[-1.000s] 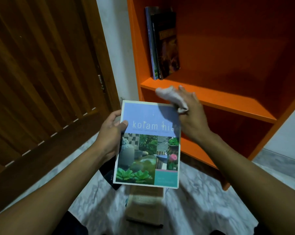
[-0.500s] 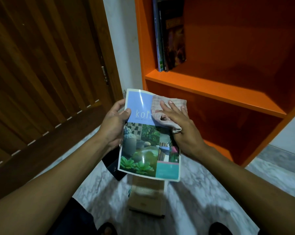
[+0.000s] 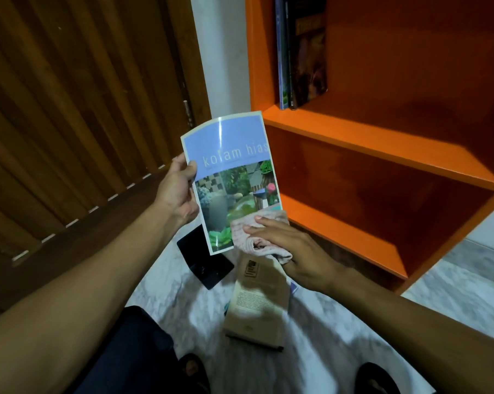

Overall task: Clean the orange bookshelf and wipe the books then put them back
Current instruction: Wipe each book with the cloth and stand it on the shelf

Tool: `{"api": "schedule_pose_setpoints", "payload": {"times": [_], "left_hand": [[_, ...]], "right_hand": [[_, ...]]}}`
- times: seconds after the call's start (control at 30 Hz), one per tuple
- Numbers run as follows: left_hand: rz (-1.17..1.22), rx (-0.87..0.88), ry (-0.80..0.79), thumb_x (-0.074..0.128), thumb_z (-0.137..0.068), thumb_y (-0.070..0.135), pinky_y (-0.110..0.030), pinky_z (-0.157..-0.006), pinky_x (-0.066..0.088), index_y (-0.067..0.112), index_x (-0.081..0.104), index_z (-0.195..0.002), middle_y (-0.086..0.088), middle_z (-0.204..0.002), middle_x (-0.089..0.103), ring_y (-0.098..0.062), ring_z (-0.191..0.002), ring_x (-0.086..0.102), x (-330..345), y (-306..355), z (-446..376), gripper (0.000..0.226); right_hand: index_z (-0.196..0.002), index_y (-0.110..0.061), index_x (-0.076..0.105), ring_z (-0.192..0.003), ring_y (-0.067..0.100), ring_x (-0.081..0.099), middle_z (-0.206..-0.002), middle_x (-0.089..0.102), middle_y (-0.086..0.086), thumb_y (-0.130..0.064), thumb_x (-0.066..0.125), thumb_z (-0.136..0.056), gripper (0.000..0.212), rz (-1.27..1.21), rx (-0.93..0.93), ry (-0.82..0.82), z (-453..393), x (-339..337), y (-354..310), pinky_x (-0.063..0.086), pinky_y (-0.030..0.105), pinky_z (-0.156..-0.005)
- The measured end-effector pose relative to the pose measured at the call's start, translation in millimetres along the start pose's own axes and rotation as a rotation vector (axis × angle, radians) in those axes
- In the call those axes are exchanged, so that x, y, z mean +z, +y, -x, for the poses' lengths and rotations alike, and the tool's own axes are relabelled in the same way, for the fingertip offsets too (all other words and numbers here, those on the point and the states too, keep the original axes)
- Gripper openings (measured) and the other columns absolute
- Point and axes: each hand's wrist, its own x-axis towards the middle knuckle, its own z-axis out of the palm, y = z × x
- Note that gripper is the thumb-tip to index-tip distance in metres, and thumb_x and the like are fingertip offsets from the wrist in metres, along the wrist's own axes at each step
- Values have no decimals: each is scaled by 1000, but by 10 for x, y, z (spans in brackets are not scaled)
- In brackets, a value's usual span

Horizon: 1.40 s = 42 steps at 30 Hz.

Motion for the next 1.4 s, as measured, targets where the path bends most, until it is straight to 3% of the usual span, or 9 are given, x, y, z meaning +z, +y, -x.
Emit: {"api": "schedule_pose_setpoints", "payload": {"times": [0.3, 0.37, 0.5, 0.63, 0.73, 0.9, 1.03, 1.2, 1.4], "left_hand": [[-293, 132, 58, 45, -104, 11, -43, -79, 58, 21, 53, -131, 0, -101, 73, -20, -89, 72, -80, -38, -23, 30], [-374, 172, 38, 45, -104, 9, -44, -80, 58, 21, 54, -127, -3, -102, 73, -21, -87, 71, -67, -71, 1, 27], [-477, 205, -28, 47, -103, 8, -48, -85, 57, 25, 58, -117, -6, -104, 75, -22, -91, 73, -9, -146, 75, 25], [-483, 143, -113, 47, -103, 11, -54, -91, 56, 20, 57, -124, -12, -115, 71, -30, -100, 71, 99, -276, 187, 25], [-458, 93, -209, 50, -102, 13, -62, -96, 50, 29, 62, -115, -15, -120, 69, -37, -107, 67, 281, -456, 314, 23], [-234, -18, -273, 50, -102, 12, -53, -85, 57, 25, 62, -119, -18, -113, 71, -37, -97, 70, 517, -645, 465, 24], [-12, -130, -192, 46, -101, 2, -54, -83, 58, 19, 56, -129, -23, -111, 70, -38, -93, 71, 462, -498, 374, 34], [99, -134, -75, 41, -105, 10, -56, -74, 59, 20, 51, -134, -15, -118, 68, -33, -94, 72, 312, -299, 183, 33], [24, -65, 80, 41, -105, 10, -56, -78, 58, 22, 52, -133, -12, -118, 70, -30, -94, 73, 51, -169, 62, 32]], "right_hand": [[-115, -10, 61, -87, 16, 64, -100, 69, 5, -9, 40, -83, 38, -110, 179, -166, 16, -48, -127, 50, 35, -71], [-119, -14, 61, -73, -5, 57, -88, 64, -7, -19, 42, -98, 29, -184, 243, -80, -64, -132, -101, 43, 22, -65], [-120, -18, 63, -79, 13, 62, -87, 69, 15, -18, 52, -101, 22, -381, 437, 205, -275, -384, -110, 46, 39, -60], [-102, -18, 65, -75, 15, 61, -84, 70, 3, -18, 50, -102, 16, -556, 561, 756, -504, -564, -158, 49, 30, -63], [-121, -6, 60, -65, 8, 56, -80, 61, 2, -19, 50, -102, 26, -609, 512, 880, -667, -562, -180, 42, 21, -60], [-148, -22, 42, -130, 7, 51, -148, 49, 1, -25, 48, -100, 48, -537, 346, 650, -639, -193, -191, 46, 37, -108], [-139, -61, 34, -146, 8, 30, -156, 36, -13, -24, 46, -99, 56, -402, 258, 425, -483, -22, -163, 27, 49, -120], [-148, -29, 34, -146, -7, 18, -155, 31, -18, -8, 37, -95, 57, -244, 161, 194, -242, 148, -220, 9, 39, -125], [-134, -11, 54, -125, 25, 52, -134, 59, 7, 1, 40, -86, 51, -262, 186, 51, -114, 281, -286, 44, 49, -100]]}}
